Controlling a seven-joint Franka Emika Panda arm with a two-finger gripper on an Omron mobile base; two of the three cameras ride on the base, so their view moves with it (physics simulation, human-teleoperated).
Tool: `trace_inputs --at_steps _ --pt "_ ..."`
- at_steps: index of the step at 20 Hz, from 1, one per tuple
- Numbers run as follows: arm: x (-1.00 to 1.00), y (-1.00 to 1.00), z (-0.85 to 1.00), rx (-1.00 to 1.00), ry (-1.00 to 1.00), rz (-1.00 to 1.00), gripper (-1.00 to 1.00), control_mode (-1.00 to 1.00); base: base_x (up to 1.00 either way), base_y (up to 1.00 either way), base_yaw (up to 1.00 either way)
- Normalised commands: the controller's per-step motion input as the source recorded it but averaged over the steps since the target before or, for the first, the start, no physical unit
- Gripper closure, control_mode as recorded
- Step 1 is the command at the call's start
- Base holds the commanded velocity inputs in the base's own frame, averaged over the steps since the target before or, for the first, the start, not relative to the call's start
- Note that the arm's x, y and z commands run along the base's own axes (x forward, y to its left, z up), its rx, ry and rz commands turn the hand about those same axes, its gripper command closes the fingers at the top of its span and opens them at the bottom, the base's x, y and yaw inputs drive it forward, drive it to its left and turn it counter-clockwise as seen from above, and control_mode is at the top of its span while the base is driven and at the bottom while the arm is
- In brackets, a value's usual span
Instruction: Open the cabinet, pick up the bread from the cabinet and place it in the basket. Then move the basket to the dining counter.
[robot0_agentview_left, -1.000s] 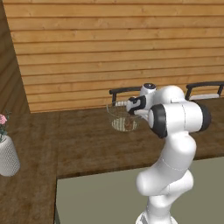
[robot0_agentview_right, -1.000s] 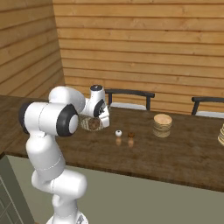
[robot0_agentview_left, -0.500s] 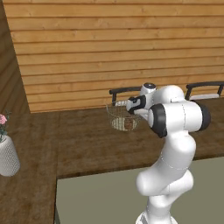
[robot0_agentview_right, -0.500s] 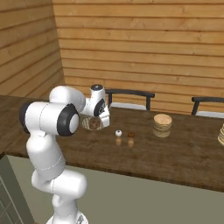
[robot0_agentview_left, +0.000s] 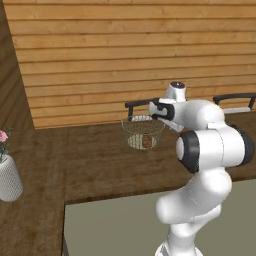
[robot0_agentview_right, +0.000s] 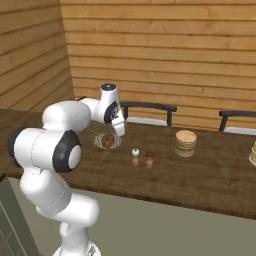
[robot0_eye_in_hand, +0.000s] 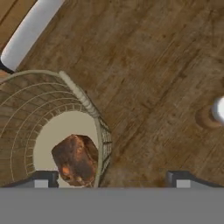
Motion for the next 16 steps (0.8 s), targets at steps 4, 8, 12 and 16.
trace_inputs --at_steps 4,8,12,16 --pt "-0.98 0.0 0.76 0.0 0.0 0.02 -1.0 -1.0 0.0 0.0 0.0" --pt "-1.0 0.0 0.59 0.0 0.0 0.0 -1.0 -1.0 0.0 0.0 0.0" --pt "-1.0 0.06 0.57 0.0 0.0 0.0 -1.0 -1.0 0.0 0.0 0.0" --pt "-1.0 0.0 0.51 0.0 0.0 0.0 -1.0 -1.0 0.0 0.0 0.0"
